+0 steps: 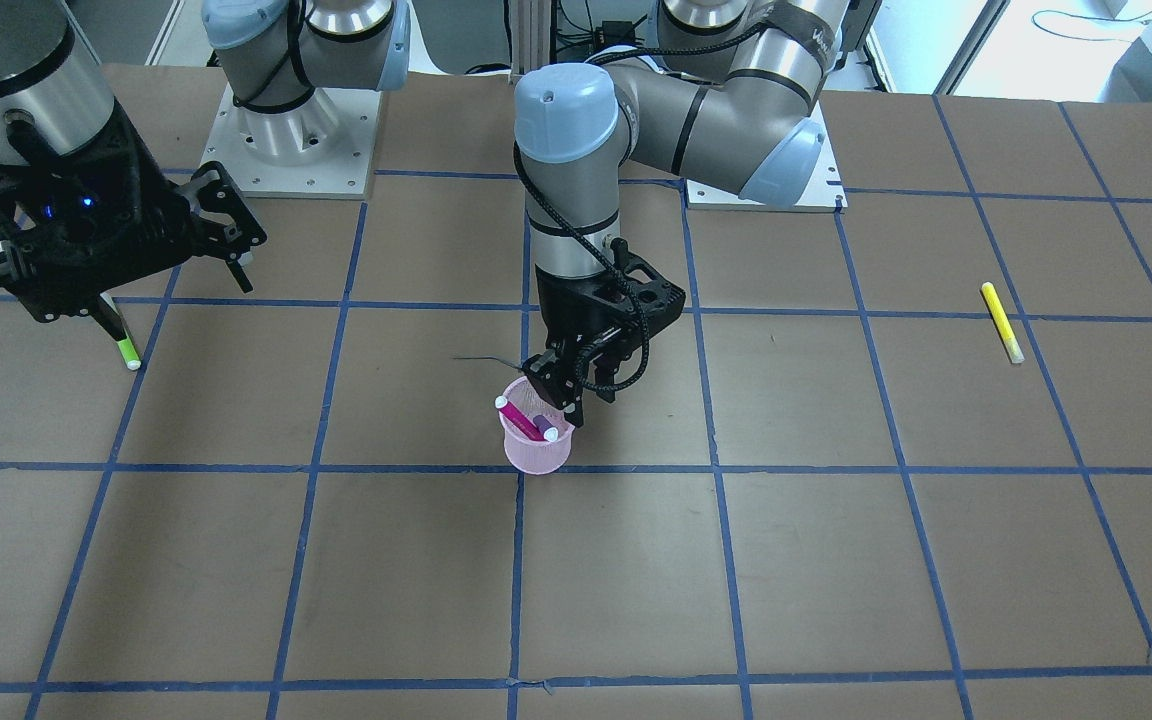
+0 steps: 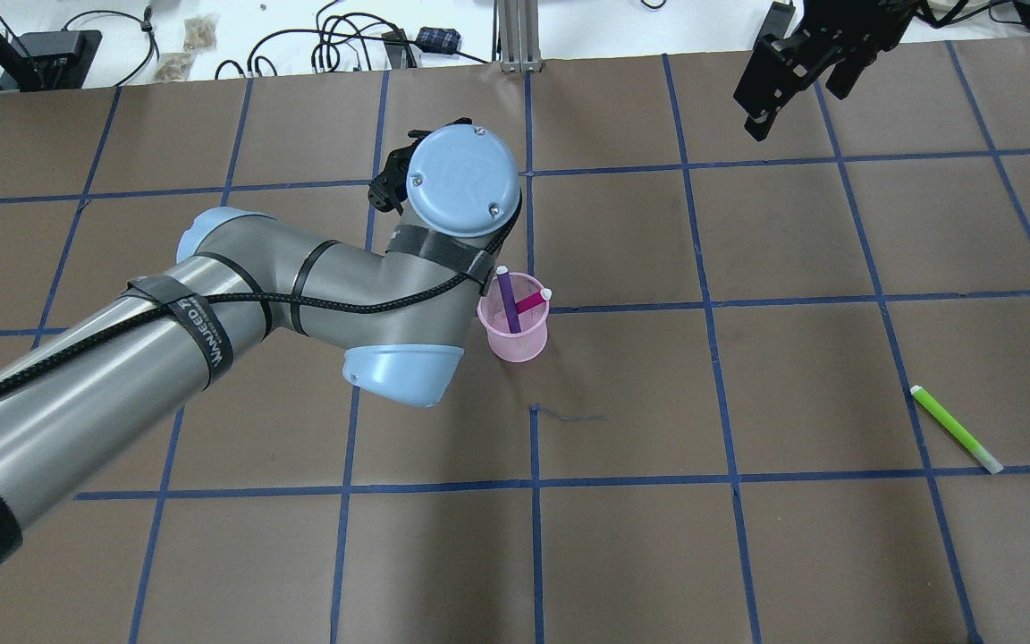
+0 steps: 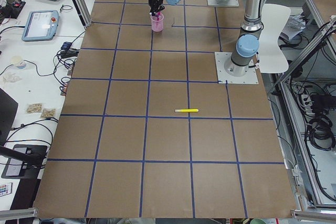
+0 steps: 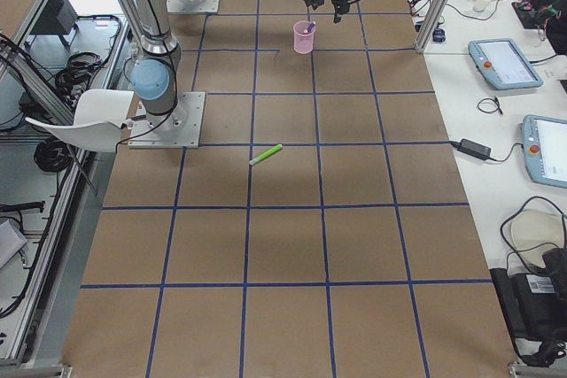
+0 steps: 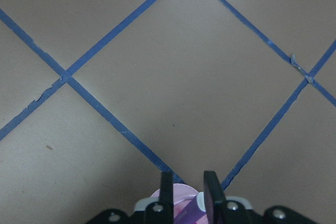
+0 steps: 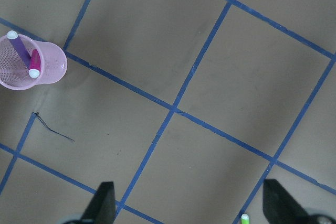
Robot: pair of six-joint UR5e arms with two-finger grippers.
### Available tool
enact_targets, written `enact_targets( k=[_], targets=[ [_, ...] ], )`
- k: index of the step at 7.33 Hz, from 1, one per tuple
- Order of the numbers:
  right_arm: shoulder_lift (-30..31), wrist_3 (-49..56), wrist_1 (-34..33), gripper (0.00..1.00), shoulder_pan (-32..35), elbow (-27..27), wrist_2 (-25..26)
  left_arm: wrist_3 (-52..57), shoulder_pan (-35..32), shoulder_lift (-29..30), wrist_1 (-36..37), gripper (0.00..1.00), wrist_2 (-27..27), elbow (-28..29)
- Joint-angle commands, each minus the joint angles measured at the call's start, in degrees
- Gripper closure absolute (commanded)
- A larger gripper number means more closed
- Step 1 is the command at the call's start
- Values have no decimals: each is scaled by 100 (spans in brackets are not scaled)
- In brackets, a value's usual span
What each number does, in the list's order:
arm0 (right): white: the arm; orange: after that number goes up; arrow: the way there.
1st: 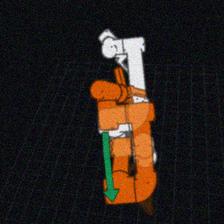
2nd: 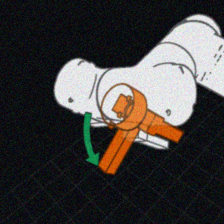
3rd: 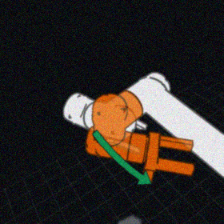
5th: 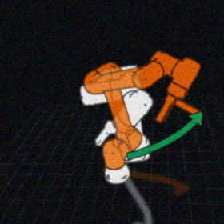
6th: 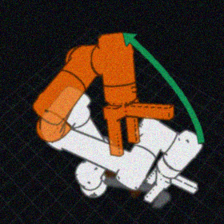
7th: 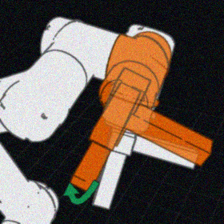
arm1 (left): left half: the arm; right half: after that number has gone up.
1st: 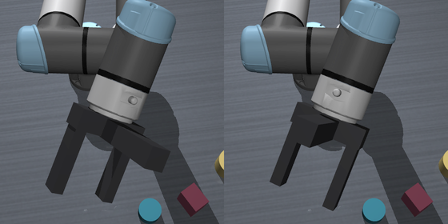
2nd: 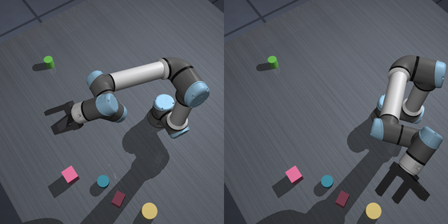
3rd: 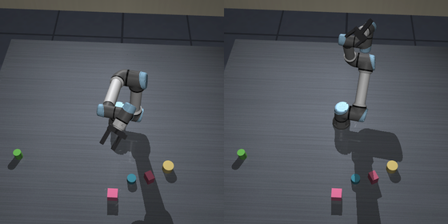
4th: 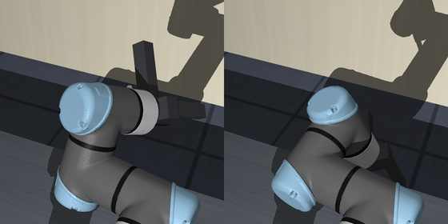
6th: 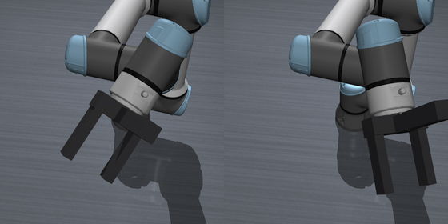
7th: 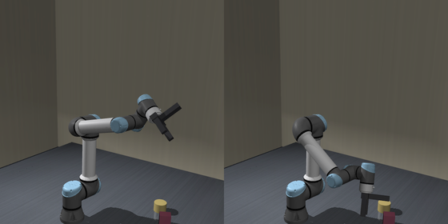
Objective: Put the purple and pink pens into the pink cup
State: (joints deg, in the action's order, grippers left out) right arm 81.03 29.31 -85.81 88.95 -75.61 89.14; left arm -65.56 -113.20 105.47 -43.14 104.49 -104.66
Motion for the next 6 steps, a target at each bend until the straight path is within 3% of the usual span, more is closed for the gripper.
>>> enact_targets(
  k=[1,2,3,4,6],
  targets=[
    [0,14,3,0,0,-6,-2,252,78,-200,-27,7,-86,138],
    [0,5,3,0,0,-6,-2,1063,288,-315,-211,1,-183,278],
    [0,5,3,0,0,3,7,1568,716,-508,-952,0,-593,558],
    [0,-21,-6,0,0,3,-2,2147,1173,-727,-2256,0,-1145,1013],
    [0,-21,-6,0,0,3,-2,4470,2078,-1202,-4361,0,-1361,1823]
  ],
)
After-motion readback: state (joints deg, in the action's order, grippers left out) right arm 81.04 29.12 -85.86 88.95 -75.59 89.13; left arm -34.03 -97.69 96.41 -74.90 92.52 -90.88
